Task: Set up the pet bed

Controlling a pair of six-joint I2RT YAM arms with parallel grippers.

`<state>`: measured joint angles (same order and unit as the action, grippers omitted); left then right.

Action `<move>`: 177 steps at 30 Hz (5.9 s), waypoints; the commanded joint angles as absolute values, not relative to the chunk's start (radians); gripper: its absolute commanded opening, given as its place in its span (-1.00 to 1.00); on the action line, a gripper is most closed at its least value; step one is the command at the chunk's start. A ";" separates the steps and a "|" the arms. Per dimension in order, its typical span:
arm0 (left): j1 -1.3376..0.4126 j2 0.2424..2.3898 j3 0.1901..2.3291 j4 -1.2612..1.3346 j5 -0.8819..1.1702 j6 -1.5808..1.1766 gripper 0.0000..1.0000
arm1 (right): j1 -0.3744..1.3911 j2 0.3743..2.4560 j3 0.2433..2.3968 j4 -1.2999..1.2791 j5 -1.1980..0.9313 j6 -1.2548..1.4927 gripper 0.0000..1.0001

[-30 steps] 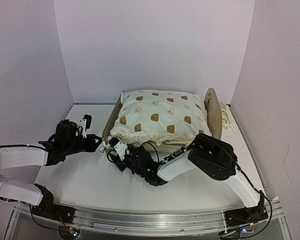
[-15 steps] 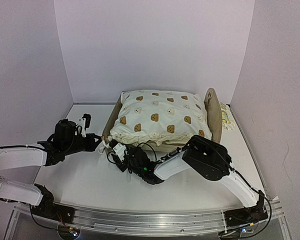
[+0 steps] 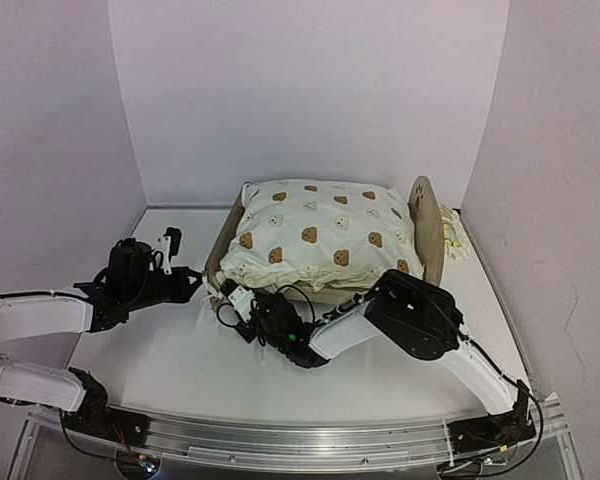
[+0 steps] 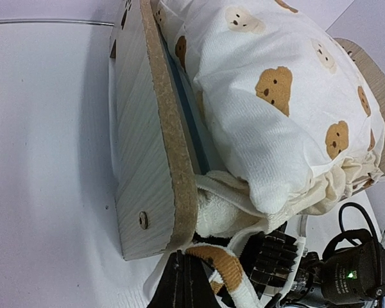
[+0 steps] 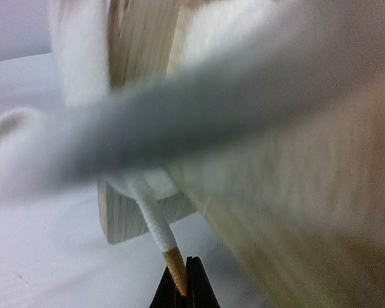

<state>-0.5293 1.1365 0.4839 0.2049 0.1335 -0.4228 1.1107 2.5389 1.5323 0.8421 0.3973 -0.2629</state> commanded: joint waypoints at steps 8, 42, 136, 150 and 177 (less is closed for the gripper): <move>-0.530 1.021 0.529 0.093 0.054 -0.495 -1.00 | 1.121 2.292 1.250 0.858 0.430 -0.156 -1.00; -0.528 0.958 0.560 -0.062 -0.158 -0.534 -0.48 | 1.123 1.976 0.892 0.719 0.603 0.127 -0.68; -0.305 1.480 0.931 -0.188 -0.173 -0.313 0.44 | 0.933 1.324 1.144 -0.532 0.226 0.452 0.74; -0.307 1.163 0.841 -0.397 -0.059 -0.395 0.82 | 0.308 1.462 1.389 -0.498 -0.093 0.475 0.80; -0.529 1.117 0.595 -0.055 0.132 -0.566 0.72 | 0.006 2.641 2.229 0.193 -0.910 1.166 0.05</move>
